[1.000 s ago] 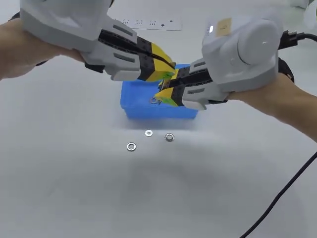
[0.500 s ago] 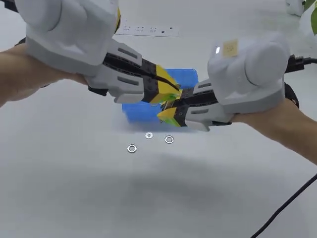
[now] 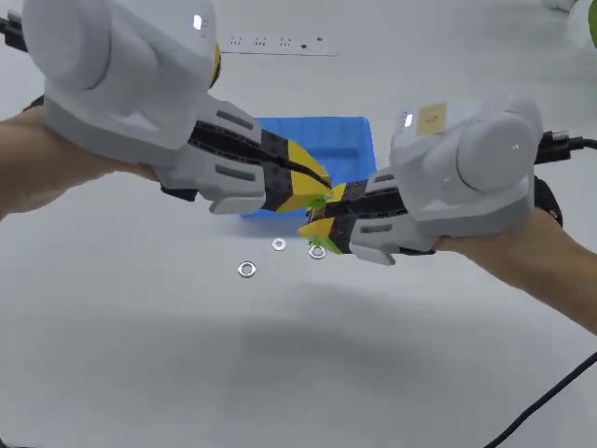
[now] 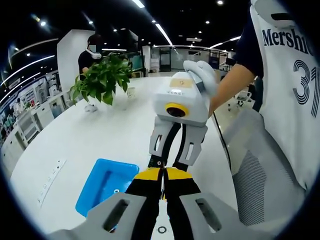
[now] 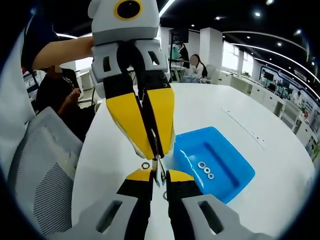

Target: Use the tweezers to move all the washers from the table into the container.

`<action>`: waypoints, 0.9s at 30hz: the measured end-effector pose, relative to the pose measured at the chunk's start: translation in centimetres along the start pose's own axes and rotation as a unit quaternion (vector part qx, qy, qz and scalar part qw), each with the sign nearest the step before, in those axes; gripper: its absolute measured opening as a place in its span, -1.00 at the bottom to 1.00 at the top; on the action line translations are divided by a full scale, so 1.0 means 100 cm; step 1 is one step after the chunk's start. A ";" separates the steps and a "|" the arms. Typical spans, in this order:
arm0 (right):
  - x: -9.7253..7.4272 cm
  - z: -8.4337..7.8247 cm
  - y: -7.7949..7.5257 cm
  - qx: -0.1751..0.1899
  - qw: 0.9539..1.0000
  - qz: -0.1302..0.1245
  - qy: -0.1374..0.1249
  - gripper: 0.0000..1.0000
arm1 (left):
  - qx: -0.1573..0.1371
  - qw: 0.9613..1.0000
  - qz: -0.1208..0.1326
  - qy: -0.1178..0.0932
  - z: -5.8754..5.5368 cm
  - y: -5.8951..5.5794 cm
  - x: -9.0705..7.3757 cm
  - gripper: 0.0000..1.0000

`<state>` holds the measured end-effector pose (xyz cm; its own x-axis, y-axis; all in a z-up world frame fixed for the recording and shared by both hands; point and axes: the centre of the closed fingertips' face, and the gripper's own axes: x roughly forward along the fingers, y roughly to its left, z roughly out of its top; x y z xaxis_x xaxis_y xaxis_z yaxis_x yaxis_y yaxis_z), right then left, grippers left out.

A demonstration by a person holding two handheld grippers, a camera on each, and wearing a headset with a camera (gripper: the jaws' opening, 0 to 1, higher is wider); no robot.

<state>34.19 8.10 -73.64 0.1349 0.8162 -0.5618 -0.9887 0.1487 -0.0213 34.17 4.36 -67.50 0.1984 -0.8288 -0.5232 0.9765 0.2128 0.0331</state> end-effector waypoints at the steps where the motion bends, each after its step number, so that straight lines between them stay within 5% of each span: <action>1: 0.001 -0.002 0.000 0.001 1.000 0.000 0.001 -0.78 | -0.002 1.000 -0.001 0.001 -0.001 0.000 0.000 -0.89; 15: 0.009 -0.022 -0.002 -0.004 1.000 0.000 0.016 -0.78 | -0.014 1.000 -0.011 0.022 -0.021 -0.002 0.009 -0.89; 27: 0.015 -0.025 -0.006 -0.002 1.000 -0.001 0.016 -0.77 | -0.015 0.999 -0.014 0.029 -0.026 -0.001 0.012 -0.89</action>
<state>34.80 7.86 -76.57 0.1347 0.7976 -0.5880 -0.9887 0.1476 -0.0263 34.07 4.70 -70.31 0.1652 -0.8036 -0.5718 0.9786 0.2058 -0.0064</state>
